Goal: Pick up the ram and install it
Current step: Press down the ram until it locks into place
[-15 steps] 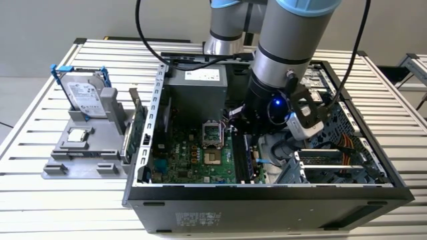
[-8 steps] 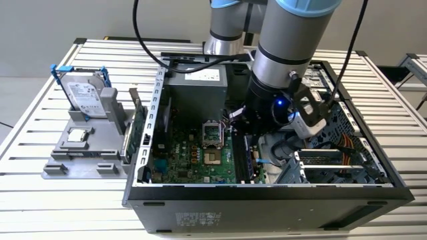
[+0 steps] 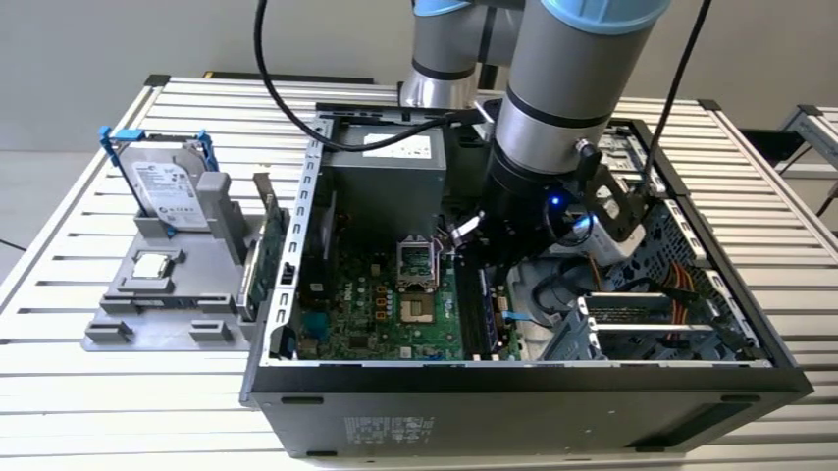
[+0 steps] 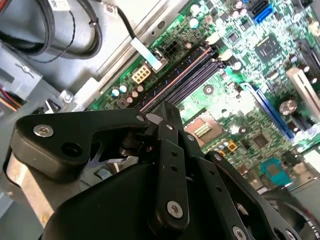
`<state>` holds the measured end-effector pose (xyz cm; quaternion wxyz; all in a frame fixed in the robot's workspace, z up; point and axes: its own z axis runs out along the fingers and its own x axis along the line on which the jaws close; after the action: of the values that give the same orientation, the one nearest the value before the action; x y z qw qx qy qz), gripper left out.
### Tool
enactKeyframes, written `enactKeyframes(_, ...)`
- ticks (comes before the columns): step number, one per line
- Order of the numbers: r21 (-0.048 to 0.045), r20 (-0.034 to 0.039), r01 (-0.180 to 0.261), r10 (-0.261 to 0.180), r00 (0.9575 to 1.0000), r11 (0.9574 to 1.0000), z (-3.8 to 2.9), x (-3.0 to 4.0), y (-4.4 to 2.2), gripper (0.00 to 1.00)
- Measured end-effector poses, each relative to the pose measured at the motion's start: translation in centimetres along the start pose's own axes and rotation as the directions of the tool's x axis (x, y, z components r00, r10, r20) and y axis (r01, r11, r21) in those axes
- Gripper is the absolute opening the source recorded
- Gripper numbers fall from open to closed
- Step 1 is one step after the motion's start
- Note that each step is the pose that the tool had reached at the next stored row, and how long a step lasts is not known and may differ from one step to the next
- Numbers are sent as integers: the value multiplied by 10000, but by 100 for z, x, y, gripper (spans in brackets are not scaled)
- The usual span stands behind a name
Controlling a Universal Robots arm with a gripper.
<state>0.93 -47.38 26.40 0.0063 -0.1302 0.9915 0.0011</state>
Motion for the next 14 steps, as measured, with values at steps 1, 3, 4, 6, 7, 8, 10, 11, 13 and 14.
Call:
enactKeyframes(1, -2, 0, 102, -102, 9999, 9999, 1, 0, 0, 0)
enactKeyframes(3, -4, 0, 306, -306, 9995, 9995, 2, 1, 0, 0)
enactKeyframes(4, -4, -1, 414, -414, 9991, 9991, 3, 2, 0, 0)
enactKeyframes(6, -8, 0, 637, -637, 9980, 9980, 8, 3, 1, 0)
enactKeyframes(7, -9, 0, 748, -748, 9972, 9972, 9, 4, 1, 0)
enactKeyframes(8, -10, -1, 850, -850, 9964, 9964, 10, 5, 1, 0)
enactKeyframes(10, -13, -1, 1049, -1049, 9945, 9945, 10, 6, 2, 0)
enactKeyframes(11, -15, 0, 1155, -1155, 9933, 9933, 11, 7, 3, 0)
enactKeyframes(13, -19, 0, 1370, -1370, 9906, 9906, 11, 8, 5, 0)
enactKeyframes(14, -20, 1, 1472, -1472, 9891, 9891, 11, 8, 6, 0)
